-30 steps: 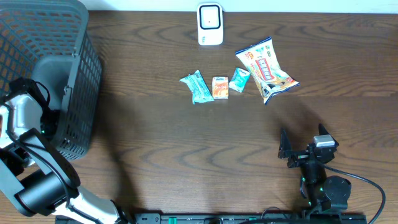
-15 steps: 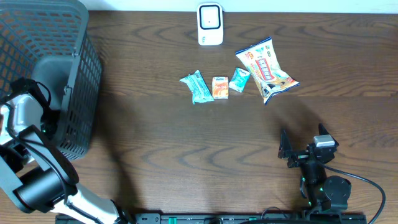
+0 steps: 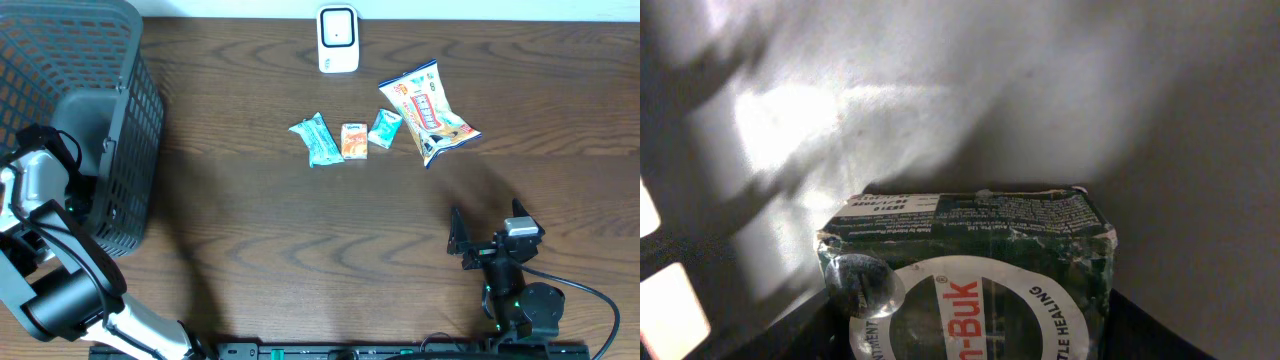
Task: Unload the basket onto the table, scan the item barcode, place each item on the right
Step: 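Grasp the dark green Zam-Buk tin in the basket with the left gripper, then carry the green tin out and set it below the Kleenex pack, then withdraw the left arm to the basket edge and hold it there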
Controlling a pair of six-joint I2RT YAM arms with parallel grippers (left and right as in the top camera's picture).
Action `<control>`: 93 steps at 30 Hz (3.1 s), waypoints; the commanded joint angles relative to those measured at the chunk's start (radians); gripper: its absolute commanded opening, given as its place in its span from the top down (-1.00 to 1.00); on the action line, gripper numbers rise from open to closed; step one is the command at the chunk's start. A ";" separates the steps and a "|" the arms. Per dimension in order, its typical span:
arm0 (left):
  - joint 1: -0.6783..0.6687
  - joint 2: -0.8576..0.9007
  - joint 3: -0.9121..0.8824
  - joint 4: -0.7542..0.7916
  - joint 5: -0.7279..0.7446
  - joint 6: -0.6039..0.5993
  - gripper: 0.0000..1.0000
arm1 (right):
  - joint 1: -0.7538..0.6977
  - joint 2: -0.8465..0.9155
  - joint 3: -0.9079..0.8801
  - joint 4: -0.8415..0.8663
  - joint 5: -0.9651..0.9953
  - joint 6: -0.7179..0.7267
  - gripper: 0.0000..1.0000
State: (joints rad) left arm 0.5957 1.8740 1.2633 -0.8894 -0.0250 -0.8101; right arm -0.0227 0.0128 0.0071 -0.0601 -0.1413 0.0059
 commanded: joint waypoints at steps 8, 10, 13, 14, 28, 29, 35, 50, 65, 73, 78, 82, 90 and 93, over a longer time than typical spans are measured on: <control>0.004 -0.243 0.134 -0.007 0.129 0.043 -0.05 | 0.008 -0.004 -0.002 -0.004 0.000 -0.011 -0.99; 0.004 -0.306 0.154 0.012 0.155 0.043 -0.06 | 0.008 -0.004 -0.002 -0.004 0.000 -0.011 -0.99; 0.004 -0.418 0.183 0.064 0.222 0.042 -0.14 | 0.008 -0.004 -0.002 -0.004 0.000 -0.011 -0.99; 0.004 -0.460 0.191 0.090 0.260 0.037 -0.14 | 0.008 -0.004 -0.002 -0.004 0.000 -0.011 -0.99; -0.290 -0.777 0.193 0.286 0.600 -0.111 -0.14 | 0.008 -0.004 -0.002 -0.004 0.000 -0.011 -0.99; -0.331 -0.773 0.193 0.286 0.600 -0.108 -0.14 | 0.008 -0.004 -0.002 -0.004 0.000 -0.011 -0.99; -0.629 -0.694 0.193 0.296 0.494 -0.020 -0.14 | 0.008 -0.004 -0.002 -0.004 0.000 -0.011 -0.99; -1.181 -0.178 0.193 0.285 0.248 0.163 -0.14 | 0.008 -0.004 -0.002 -0.004 0.000 -0.011 -0.99; -1.273 0.065 0.192 0.297 0.185 0.164 -0.81 | 0.008 -0.004 -0.002 -0.004 0.000 -0.011 -0.99; -1.220 -0.022 0.194 0.315 0.185 0.241 -0.96 | 0.008 -0.004 -0.002 -0.004 0.000 -0.011 -0.99; -1.096 -0.181 0.194 0.291 0.184 0.241 -0.95 | 0.008 -0.004 -0.002 -0.004 0.000 -0.011 -0.98; -0.975 -0.299 0.194 0.235 0.184 0.241 -0.96 | 0.008 -0.004 -0.002 -0.004 0.000 -0.011 -0.99; -0.687 -0.438 0.194 0.007 0.088 0.241 -0.96 | 0.008 -0.004 -0.002 -0.004 0.000 -0.011 -0.99; -0.607 -0.436 0.193 -0.081 0.085 0.229 -0.96 | 0.008 -0.004 -0.002 -0.004 0.000 -0.011 -0.98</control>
State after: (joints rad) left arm -0.0715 1.4345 1.4456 -0.9237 0.1059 -0.5785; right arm -0.0227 0.0128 0.0071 -0.0597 -0.1413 0.0059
